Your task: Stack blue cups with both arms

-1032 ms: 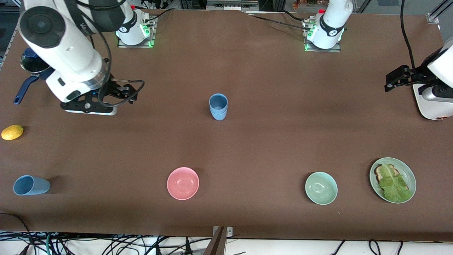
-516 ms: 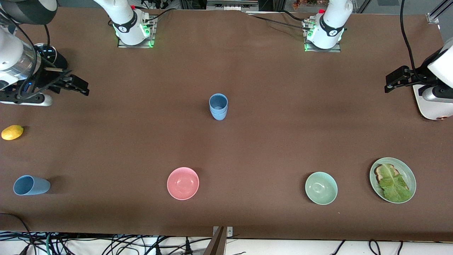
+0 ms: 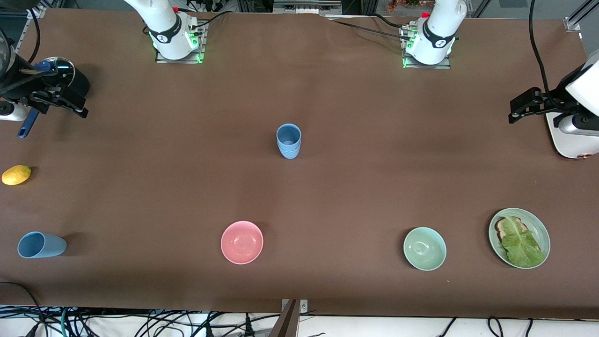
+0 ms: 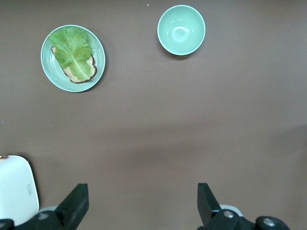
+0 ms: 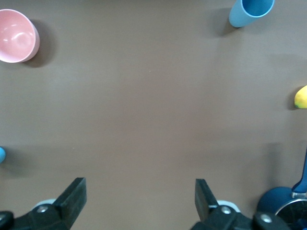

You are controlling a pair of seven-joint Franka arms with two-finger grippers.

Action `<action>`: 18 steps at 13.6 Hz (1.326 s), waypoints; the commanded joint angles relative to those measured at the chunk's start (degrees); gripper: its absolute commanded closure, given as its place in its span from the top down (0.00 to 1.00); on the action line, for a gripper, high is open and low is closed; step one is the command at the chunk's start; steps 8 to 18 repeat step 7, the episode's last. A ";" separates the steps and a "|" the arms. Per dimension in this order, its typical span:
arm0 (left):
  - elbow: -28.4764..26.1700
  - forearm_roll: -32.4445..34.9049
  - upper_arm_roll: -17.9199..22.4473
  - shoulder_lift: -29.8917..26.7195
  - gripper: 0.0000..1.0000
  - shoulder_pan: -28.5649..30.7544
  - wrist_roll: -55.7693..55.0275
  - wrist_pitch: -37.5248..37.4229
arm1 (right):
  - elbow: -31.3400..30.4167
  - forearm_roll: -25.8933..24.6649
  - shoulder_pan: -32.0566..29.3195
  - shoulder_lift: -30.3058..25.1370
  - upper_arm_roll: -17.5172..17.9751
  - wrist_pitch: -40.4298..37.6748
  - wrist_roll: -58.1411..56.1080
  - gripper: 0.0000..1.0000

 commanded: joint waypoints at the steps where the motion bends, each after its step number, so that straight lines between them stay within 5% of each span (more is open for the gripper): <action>1: 0.01 -1.53 -0.55 -0.79 1.00 0.02 1.16 -0.55 | 1.00 1.17 -2.64 0.18 1.05 -1.35 -0.46 1.00; 18: -0.78 -1.53 -1.25 -1.94 1.00 0.02 1.16 -1.17 | 1.09 1.26 -2.21 0.54 1.31 -1.61 -0.12 1.00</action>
